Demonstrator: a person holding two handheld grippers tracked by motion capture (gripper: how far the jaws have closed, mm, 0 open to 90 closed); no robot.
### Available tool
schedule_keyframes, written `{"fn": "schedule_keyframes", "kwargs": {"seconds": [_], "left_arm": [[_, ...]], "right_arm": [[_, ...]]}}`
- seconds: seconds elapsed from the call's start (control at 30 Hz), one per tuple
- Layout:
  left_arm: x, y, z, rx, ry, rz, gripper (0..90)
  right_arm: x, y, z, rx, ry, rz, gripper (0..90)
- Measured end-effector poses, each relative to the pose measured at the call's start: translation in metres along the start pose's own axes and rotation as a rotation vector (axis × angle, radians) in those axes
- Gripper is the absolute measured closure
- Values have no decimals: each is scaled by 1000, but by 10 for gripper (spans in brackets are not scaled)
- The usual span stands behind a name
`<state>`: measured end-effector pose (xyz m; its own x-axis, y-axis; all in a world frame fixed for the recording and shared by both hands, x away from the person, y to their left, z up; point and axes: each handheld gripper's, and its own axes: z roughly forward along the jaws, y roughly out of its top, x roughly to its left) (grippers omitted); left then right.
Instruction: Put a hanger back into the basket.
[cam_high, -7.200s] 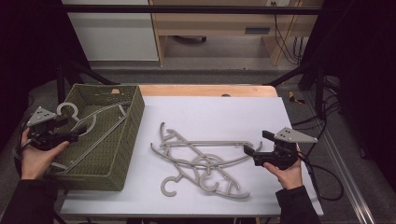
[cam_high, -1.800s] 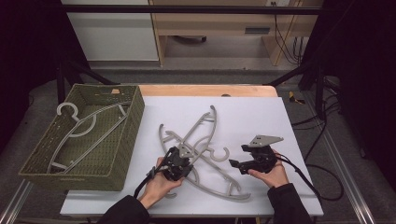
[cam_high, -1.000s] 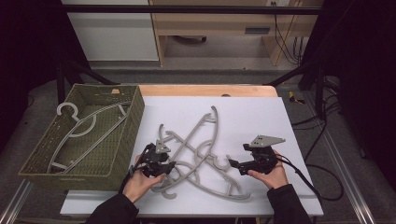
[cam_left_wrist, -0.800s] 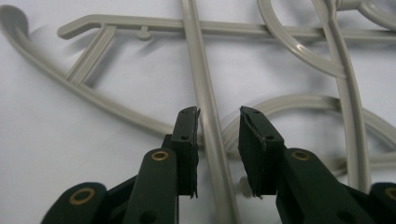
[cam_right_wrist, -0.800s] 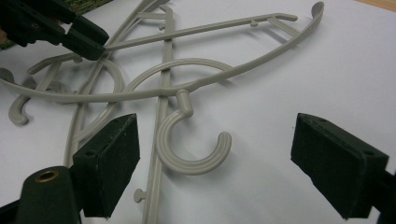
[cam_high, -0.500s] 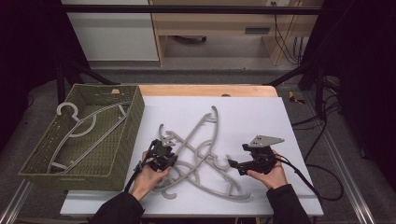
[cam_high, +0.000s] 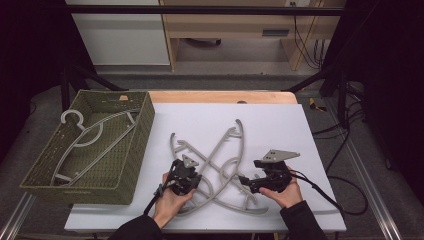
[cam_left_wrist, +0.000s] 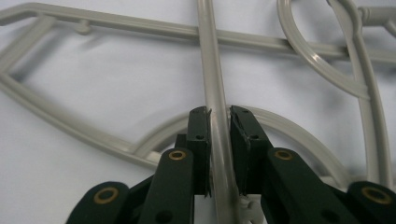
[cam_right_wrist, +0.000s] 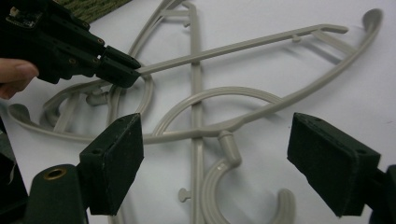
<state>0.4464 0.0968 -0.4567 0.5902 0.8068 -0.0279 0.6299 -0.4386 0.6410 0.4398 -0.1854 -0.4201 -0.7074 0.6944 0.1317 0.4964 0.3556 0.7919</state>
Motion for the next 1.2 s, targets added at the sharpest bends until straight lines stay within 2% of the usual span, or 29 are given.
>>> {"fn": "schedule_keyframes", "kwargs": {"seconds": [0.1, 0.17, 0.3, 0.33, 0.43, 0.53, 0.57, 0.6, 0.63, 0.67, 0.77, 0.97, 1.07, 1.17, 1.2], "left_arm": [[-5, -3, -1, -2, -48, 35, 755], [-3, -5, -8, -15, -65, 55, 699], [9, -6, -34, -108, -116, 79, 583], [12, -7, -41, -137, -116, 82, 551], [25, -15, -62, -206, -138, 119, 456], [34, -24, -73, -257, -152, 137, 393], [36, -26, -76, -271, -153, 136, 372], [38, -28, -78, -283, -162, 140, 372], [39, -29, -79, -288, -167, 137, 359], [40, -29, -80, -292, -170, 137, 347], [39, -30, -80, -299, -165, 149, 323], [42, -32, -76, -287, -146, 144, 313], [45, -33, -77, -295, -145, 129, 311], [47, -33, -80, -306, -143, 123, 310], [48, -33, -80, -311, -141, 118, 309]], "right_arm": [[8, -2, 6, 34, -4, 6, 183], [13, -3, 10, 41, 3, -7, 181], [24, -4, 16, 46, 4, 23, 170], [26, -4, 18, 45, 3, 44, 167], [36, -5, 24, 55, -12, 59, 164], [44, -8, 33, 68, -19, 87, 164], [50, -10, 39, 94, -31, 135, 168], [50, -10, 39, 94, -31, 135, 168], [51, -12, 42, 99, -47, 126, 169], [53, -13, 46, 109, -66, 149, 169], [58, -19, 53, 123, -109, 179, 180], [62, -21, 59, 120, -147, 178, 182], [65, -20, 58, 116, -149, 177, 189], [66, -20, 55, 126, -151, 175, 248], [68, -20, 55, 129, -112, 208, 252]]}}
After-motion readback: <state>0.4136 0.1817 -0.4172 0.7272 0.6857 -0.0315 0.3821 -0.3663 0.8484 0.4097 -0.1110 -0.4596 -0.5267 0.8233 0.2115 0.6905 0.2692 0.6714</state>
